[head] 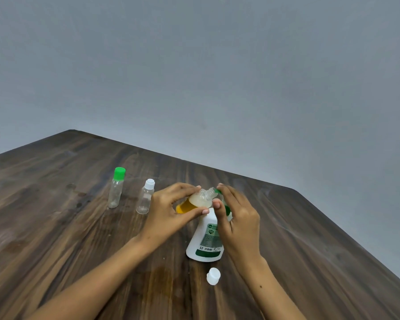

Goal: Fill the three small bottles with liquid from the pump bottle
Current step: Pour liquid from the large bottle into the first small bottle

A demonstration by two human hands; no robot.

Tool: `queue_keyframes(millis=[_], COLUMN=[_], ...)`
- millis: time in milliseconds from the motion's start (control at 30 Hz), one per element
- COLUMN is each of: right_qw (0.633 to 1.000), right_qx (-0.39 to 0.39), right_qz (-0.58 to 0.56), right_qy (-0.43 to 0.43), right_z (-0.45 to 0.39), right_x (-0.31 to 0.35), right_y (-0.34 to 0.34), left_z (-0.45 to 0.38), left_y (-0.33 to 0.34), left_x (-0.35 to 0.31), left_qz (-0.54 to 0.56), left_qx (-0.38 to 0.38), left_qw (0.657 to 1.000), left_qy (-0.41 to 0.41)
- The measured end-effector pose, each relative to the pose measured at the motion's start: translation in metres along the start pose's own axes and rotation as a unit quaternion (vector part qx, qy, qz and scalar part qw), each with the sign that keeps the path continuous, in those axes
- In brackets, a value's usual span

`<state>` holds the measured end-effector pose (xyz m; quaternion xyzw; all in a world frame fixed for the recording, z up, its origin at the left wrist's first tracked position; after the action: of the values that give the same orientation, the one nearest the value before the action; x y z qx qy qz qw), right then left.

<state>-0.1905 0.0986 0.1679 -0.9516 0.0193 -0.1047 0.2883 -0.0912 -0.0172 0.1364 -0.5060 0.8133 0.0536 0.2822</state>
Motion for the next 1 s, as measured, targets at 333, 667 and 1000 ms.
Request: queue_keyframes(millis=[333, 667, 1000], right_qw=[1.0, 1.0, 1.0], right_qx=[-0.004, -0.008, -0.002], right_qz=[0.006, 0.008, 0.015], right_qy=[-0.015, -0.017, -0.023], right_z=[-0.004, -0.004, -0.006], right_x=[0.0, 0.001, 0.0], right_y=[-0.003, -0.005, -0.005], left_z=[0.0, 0.0, 0.0], left_y=[-0.001, -0.002, -0.003], left_x=[0.0, 0.0, 0.001], left_qz=[-0.002, -0.008, -0.018], left_qx=[-0.003, -0.006, -0.009], left_qw=[1.0, 1.0, 1.0], left_qy=[0.0, 0.002, 0.002])
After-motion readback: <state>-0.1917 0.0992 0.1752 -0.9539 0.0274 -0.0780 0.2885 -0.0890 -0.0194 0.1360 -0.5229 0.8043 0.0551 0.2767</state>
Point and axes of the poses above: each hand's wrist, its own z-axis away from the middle knuckle, its own y-axis out of the palm, x = y × z, the point moved 10 cm from there along -z, towards the middle knuckle, and after that the axes turned 5 degrees about x, right-handed, at the moved point
